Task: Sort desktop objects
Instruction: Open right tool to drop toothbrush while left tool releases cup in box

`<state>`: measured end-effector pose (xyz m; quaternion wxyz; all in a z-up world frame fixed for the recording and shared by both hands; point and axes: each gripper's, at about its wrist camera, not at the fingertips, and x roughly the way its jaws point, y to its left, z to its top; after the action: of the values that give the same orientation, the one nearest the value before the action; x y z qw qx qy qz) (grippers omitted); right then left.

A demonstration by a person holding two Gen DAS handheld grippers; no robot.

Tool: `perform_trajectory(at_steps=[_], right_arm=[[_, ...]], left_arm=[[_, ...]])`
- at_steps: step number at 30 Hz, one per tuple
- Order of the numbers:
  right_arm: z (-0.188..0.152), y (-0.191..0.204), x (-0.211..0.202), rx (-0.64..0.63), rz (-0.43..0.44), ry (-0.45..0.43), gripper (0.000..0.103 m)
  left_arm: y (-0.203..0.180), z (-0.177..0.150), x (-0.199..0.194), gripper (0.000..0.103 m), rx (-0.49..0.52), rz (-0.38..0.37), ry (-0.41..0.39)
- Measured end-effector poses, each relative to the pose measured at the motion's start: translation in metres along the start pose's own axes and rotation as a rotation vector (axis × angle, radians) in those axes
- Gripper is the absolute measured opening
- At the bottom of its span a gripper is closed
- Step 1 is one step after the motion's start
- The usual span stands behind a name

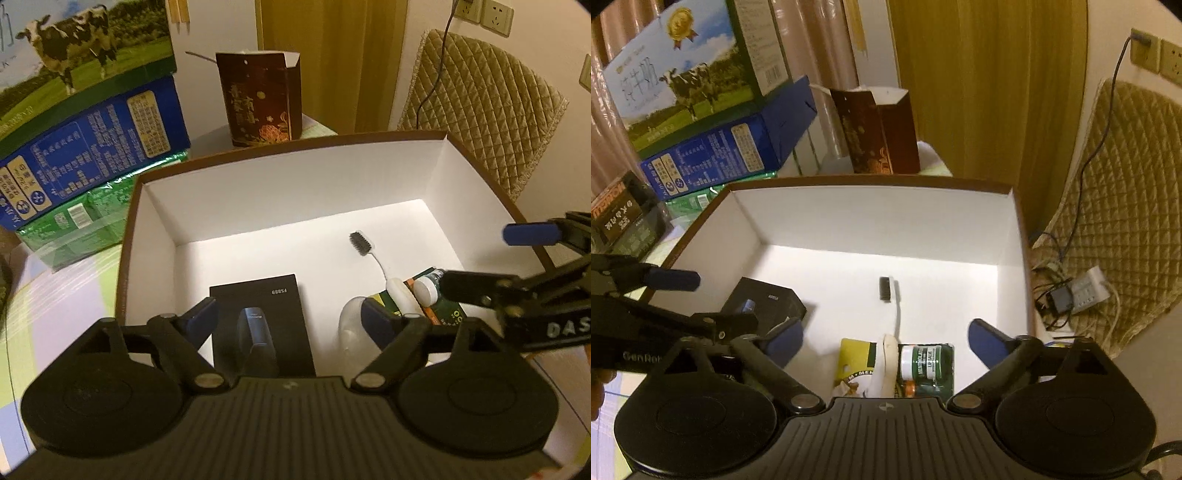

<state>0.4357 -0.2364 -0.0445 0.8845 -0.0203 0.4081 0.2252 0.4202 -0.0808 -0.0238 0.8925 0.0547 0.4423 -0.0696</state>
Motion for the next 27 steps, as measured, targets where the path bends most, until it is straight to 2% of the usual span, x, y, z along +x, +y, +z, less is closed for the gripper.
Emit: perform_trajectory(at_steps=[2,9,27], right_arm=[[-0.002,0.001,-0.007,-0.006,0.003,-0.007,0.101],[-0.010,0.008,-0.026,-0.002,-0.010,-0.004,0.101],[-0.028,0.029,-0.076,-0.004,-0.044,-0.002,0.101]], left_arm=[[0.000,-0.001,-0.005,0.084,-0.003,0.008,-0.009],[0.001,-0.005,-0.022,0.090,-0.025,0.025,-0.016],[0.000,-0.027,-0.084,0.093,-0.070,0.057,-0.071]])
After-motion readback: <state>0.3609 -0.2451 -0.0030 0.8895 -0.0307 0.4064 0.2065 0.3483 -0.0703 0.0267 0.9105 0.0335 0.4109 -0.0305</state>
